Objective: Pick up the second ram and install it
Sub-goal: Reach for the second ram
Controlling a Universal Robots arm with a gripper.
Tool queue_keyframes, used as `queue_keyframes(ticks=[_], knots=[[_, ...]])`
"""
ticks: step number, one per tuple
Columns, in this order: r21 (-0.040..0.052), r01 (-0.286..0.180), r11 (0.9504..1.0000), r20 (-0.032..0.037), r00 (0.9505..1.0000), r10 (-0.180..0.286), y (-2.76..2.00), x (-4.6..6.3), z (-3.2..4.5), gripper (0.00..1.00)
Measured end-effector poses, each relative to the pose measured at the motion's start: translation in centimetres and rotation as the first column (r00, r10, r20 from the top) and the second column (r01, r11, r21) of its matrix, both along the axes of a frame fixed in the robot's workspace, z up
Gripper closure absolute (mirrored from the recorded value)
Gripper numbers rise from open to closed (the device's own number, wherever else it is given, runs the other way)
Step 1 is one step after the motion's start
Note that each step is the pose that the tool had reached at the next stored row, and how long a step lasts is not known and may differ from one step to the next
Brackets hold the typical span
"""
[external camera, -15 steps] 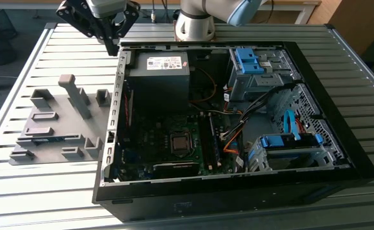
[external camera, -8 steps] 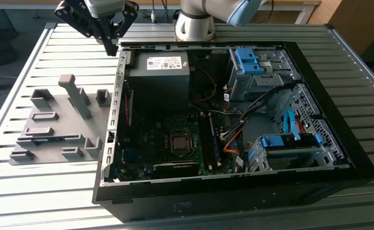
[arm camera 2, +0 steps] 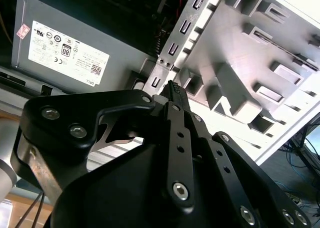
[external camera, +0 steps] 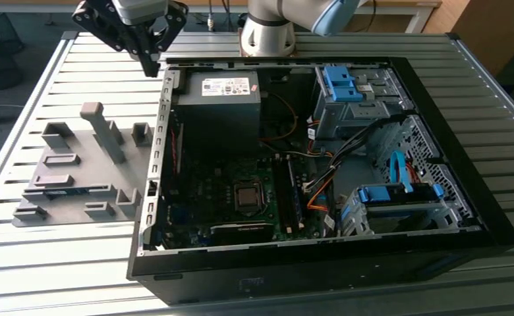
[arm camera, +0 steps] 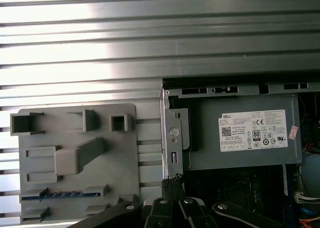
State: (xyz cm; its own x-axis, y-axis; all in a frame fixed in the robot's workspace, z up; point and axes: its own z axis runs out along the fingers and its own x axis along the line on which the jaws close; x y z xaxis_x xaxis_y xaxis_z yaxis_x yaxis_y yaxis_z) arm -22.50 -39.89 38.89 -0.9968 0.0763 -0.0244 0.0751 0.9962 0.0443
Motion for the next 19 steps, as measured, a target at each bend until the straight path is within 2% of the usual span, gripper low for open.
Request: queue_keyframes(ticks=[19], knots=[[0.0,0.0,1.0,0.0,1.0,0.0,0.0,-1.8,-0.04,0.89]])
